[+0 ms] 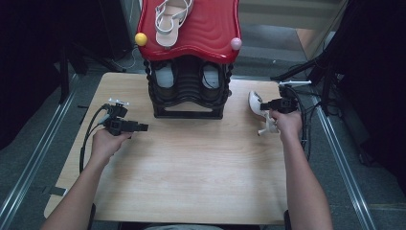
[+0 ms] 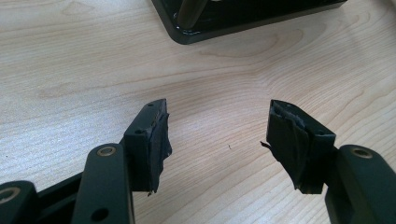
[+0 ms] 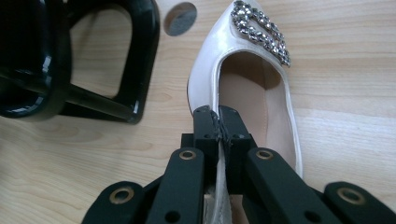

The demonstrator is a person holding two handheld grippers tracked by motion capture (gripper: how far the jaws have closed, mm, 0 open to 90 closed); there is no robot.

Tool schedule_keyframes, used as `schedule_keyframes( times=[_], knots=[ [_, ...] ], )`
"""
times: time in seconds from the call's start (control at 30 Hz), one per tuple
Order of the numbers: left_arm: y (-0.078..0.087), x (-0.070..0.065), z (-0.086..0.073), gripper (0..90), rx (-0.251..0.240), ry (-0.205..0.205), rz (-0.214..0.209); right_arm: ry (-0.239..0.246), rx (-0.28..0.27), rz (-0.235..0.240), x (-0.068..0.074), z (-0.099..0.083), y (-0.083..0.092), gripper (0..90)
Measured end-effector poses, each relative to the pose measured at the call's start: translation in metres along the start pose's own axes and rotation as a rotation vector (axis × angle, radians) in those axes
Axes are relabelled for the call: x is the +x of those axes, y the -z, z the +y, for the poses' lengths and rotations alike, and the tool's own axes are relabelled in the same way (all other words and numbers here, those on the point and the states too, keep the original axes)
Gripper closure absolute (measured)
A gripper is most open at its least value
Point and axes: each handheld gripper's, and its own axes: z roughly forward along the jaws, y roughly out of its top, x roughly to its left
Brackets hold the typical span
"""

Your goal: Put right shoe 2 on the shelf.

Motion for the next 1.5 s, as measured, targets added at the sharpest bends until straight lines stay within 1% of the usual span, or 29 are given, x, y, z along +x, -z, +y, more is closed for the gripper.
schedule_keyframes(
  times=[0.03,0.13,0.17,0.2,0.3,0.37,0.4,0.57,0.67,0.73,0.87,0.97,1.2,1.3,1.37,1.4,1.5],
  knots=[
    [0.000,0.000,0.000,39.3,0.001,0.000,0.000,0.002,0.006,0.006,0.001,0.001,0.001,88.9],
    [0.000,0.000,0.000,39.2,0.001,-0.001,0.001,0.022,0.015,-0.008,0.009,0.007,0.005,89.0],
    [0.000,0.000,0.000,39.2,0.000,-0.001,0.000,0.032,0.010,-0.007,0.012,0.008,0.007,88.9],
    [0.000,0.000,0.000,39.2,0.001,0.000,-0.004,0.028,0.001,-0.003,0.014,0.010,0.009,88.9],
    [0.001,0.000,0.000,39.1,0.004,0.001,-0.007,0.040,-0.006,-0.001,0.022,0.015,0.016,88.9],
    [0.002,0.000,0.000,39.1,0.000,0.003,-0.010,0.037,-0.009,0.003,0.028,0.019,0.023,88.9],
    [0.002,0.001,0.001,39.1,-0.004,0.005,-0.011,0.045,-0.013,0.013,0.031,0.021,0.026,88.9],
    [-0.002,0.000,0.001,39.2,-0.001,0.007,-0.015,0.068,-0.026,0.000,0.046,0.033,0.047,88.9],
    [-0.003,-0.001,0.002,39.2,-0.001,0.003,-0.017,0.086,-0.042,-0.010,0.054,0.042,0.058,88.9],
    [-0.003,0.000,0.002,39.2,0.002,0.003,-0.021,0.086,-0.048,-0.011,0.060,0.048,0.065,88.9],
    [-0.004,0.001,0.002,39.3,0.005,0.004,-0.020,0.102,-0.061,0.004,0.073,0.059,0.078,88.9],
    [-0.004,0.000,0.002,39.3,-0.001,0.006,-0.019,0.111,-0.071,0.000,0.084,0.067,0.087,88.9],
    [-0.005,0.000,0.002,39.4,0.004,0.006,-0.024,0.115,-0.115,0.040,0.106,0.087,0.106,88.9],
    [-0.005,0.000,0.002,39.4,0.005,0.004,-0.025,0.128,-0.134,0.045,0.115,0.094,0.113,88.9],
    [-0.005,0.000,0.002,39.4,0.006,0.005,-0.026,0.124,-0.147,0.060,0.120,0.099,0.118,88.9],
    [-0.005,-0.001,0.002,39.4,0.006,0.003,-0.027,0.133,-0.161,0.062,0.121,0.102,0.119,88.9],
    [-0.005,-0.001,0.002,39.4,0.006,0.004,-0.028,0.119,-0.180,0.073,0.128,0.108,0.127,88.9]
  ],
)
